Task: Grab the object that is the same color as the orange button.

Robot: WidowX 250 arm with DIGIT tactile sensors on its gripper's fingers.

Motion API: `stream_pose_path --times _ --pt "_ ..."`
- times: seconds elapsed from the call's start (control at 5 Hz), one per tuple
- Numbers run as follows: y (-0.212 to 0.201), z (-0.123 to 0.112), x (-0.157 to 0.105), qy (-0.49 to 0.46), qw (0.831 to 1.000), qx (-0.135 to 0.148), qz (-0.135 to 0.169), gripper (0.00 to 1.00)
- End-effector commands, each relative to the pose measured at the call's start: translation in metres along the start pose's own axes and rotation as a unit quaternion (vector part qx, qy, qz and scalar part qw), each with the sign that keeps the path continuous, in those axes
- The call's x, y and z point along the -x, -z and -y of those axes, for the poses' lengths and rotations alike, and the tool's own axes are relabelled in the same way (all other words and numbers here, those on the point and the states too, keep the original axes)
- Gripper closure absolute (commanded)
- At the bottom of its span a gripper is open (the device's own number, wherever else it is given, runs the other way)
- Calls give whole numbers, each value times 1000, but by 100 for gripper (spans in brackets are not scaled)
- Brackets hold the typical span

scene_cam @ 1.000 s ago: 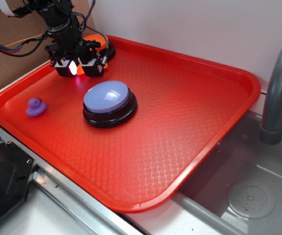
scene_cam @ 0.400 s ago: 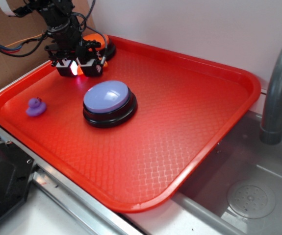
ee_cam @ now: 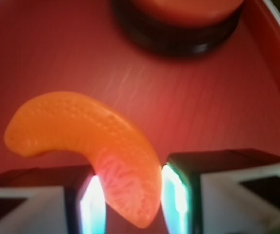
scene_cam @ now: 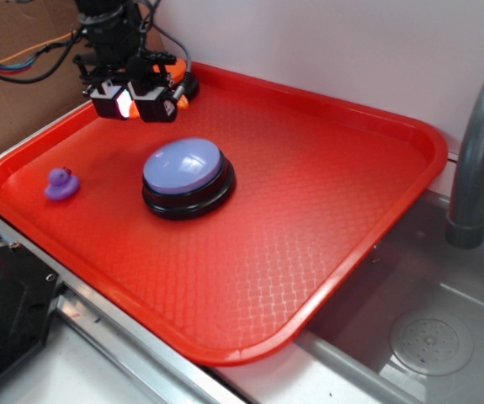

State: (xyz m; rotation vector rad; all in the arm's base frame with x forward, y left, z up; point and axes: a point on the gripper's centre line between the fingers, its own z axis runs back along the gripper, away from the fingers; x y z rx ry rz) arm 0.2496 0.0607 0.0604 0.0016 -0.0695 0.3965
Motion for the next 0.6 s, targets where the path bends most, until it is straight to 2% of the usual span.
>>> stream_pose_path --times 0.0,0.2,0.4 --pt "-55 45 13 113 993 24 4 100" --pt "-59 51 20 114 993 28 2 100" --pt "-63 47 16 114 993 2 -9 19"
